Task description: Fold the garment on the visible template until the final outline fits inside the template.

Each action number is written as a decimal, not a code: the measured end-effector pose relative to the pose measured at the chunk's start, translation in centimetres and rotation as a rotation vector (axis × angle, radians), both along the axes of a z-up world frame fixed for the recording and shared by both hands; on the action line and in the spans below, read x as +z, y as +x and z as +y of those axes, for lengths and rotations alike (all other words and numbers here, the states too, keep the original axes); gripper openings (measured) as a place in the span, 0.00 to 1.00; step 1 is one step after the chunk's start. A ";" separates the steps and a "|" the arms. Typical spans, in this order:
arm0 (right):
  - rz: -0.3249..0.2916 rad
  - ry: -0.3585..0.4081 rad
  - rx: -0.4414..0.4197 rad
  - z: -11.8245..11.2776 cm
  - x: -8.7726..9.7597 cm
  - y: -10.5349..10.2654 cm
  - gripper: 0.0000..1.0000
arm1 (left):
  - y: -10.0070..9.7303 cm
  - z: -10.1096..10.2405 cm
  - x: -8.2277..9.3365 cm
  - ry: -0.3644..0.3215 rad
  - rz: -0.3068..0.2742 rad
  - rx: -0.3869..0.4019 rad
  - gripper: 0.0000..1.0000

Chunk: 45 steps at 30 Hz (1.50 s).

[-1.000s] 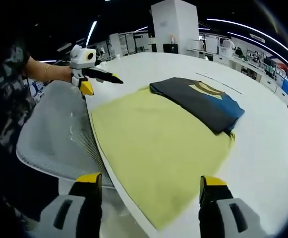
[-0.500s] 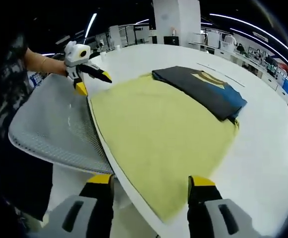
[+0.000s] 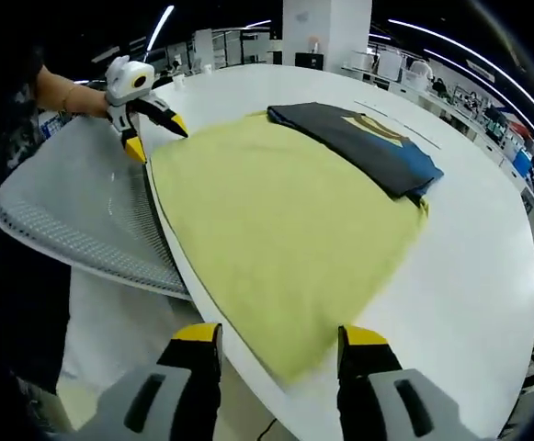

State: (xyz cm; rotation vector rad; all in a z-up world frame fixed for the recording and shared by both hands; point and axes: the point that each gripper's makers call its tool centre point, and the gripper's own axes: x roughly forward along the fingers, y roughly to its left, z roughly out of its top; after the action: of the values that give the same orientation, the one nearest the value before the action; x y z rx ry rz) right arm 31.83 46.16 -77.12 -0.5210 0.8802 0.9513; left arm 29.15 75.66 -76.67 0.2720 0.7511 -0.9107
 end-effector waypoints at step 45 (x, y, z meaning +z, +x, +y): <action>-0.009 -0.029 0.090 0.2 -0.5 0.9 0.02 | 1.2 0.7 -0.7 0.116 -0.022 -0.047 0.04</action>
State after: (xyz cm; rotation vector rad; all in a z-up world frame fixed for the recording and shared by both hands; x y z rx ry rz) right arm 32.71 46.34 -77.65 -0.5942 0.8691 1.0185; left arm 30.32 76.38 -77.39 0.4023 0.7806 -0.9084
